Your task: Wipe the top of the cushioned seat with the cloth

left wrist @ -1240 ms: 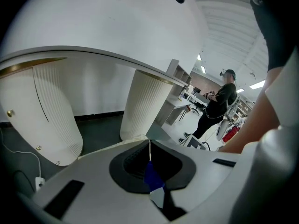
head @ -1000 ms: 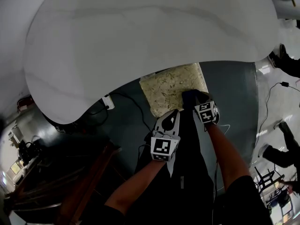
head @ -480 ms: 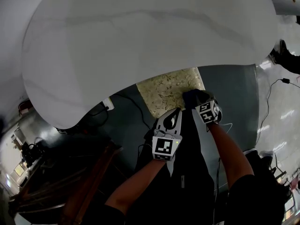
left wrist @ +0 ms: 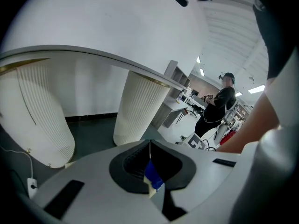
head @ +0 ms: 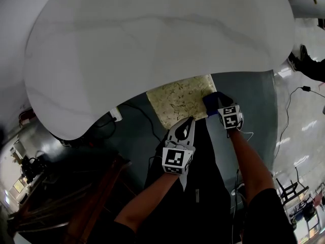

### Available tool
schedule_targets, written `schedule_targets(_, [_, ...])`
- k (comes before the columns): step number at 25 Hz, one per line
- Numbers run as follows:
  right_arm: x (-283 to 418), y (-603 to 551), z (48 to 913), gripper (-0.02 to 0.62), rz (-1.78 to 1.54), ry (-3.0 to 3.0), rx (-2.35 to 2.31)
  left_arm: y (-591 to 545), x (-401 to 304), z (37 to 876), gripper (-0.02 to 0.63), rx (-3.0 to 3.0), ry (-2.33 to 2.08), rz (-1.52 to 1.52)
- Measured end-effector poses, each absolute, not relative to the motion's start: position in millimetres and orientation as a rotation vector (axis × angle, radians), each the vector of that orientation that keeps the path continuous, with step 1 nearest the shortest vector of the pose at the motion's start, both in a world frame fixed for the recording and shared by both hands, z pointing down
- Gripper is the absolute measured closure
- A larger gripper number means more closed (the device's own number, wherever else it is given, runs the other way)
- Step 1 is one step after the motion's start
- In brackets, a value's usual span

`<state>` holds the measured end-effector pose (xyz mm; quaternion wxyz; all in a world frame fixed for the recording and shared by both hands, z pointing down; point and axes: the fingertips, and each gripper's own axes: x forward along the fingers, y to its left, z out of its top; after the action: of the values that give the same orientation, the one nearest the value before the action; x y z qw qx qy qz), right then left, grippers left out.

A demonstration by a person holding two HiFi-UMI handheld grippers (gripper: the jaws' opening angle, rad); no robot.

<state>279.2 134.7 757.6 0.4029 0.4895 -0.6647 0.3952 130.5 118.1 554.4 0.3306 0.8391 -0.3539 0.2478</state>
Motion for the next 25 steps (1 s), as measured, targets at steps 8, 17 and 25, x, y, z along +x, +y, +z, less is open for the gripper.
schedule_targets(8, [278.4,99.7,678.7,0.500,0.922,-1.773,1.410,111.2,115.5,520.8,0.588,2.257,-0.924,0.569])
schedule_targets(17, [239.0,99.4,477.5,0.502,0.751,-1.964,1.674,108.2,74.0,425.2,0.588,2.401,-0.921,0.576])
schedule_targets(25, [173.2,90.3,301.3,0.502,0.644,-2.120,1.871,88.6,32.5,313.2,0.588,2.465,-1.026,0.446])
